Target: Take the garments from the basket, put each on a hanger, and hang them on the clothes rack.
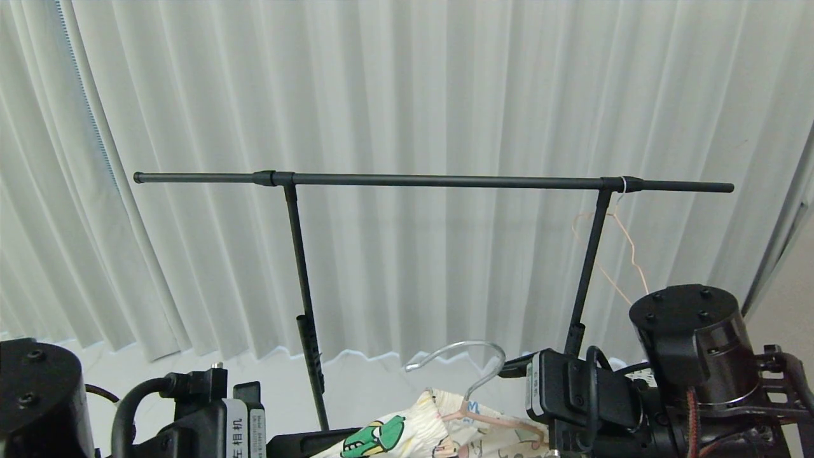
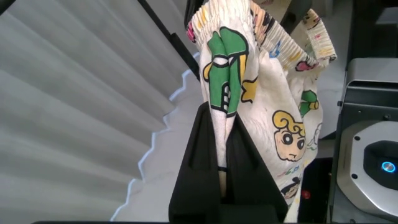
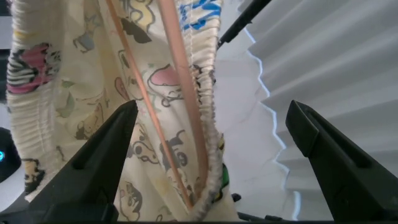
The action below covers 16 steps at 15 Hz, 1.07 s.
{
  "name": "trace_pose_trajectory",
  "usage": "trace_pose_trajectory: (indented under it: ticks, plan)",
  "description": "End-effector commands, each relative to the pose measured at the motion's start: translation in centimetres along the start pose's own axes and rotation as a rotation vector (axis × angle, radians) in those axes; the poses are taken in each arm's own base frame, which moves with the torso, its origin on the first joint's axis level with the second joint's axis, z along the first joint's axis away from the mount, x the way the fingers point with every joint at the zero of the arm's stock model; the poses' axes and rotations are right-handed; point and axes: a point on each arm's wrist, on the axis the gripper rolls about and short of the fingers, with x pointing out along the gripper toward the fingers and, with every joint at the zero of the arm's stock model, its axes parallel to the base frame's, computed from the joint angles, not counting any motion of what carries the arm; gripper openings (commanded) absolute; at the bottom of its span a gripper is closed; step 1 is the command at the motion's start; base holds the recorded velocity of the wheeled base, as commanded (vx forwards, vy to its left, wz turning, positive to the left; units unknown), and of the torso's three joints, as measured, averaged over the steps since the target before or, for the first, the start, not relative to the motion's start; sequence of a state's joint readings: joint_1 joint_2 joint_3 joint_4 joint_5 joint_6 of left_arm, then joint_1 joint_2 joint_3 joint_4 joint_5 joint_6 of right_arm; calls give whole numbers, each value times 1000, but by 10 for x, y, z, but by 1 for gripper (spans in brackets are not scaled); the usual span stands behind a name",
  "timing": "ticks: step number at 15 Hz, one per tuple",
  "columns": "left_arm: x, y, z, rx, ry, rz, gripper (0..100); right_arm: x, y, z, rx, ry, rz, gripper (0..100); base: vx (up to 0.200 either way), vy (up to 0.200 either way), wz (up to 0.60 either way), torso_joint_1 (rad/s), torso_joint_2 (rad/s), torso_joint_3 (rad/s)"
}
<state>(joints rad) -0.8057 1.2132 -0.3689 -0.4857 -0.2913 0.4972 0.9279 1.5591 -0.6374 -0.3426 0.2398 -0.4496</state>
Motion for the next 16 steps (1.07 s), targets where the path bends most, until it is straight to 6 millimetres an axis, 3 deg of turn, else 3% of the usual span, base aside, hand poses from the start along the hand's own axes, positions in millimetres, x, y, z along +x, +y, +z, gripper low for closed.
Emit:
trace_pose_trajectory:
  ticks: [1,3,4,14,15,16]
  plan:
    - [0,-1,1,4,-7,-6,0,3,0,-1,2,8,7,100,0,0,0,0,0,0]
    - [1,-3,3,10,-13,-21,0,4,1,-1,2,7,8,100,0,0,0,0,0,0]
    - [1,-4,3,11,-14,-23,0,4,1,-1,3,9,8,0,0,0,0,0,0,0]
    - [0,-4,3,13,-14,-21,0,-3,1,1,-1,-11,-6,0,0,0,0,0,0,0]
    - [1,-4,3,11,-13,-22,100,-7,1,3,-4,-23,-12,0,0,0,0,0,0,0]
    - [1,-4,2,10,-8,-16,100,-12,0,5,-7,-38,-23,0,0,0,0,0,0,0]
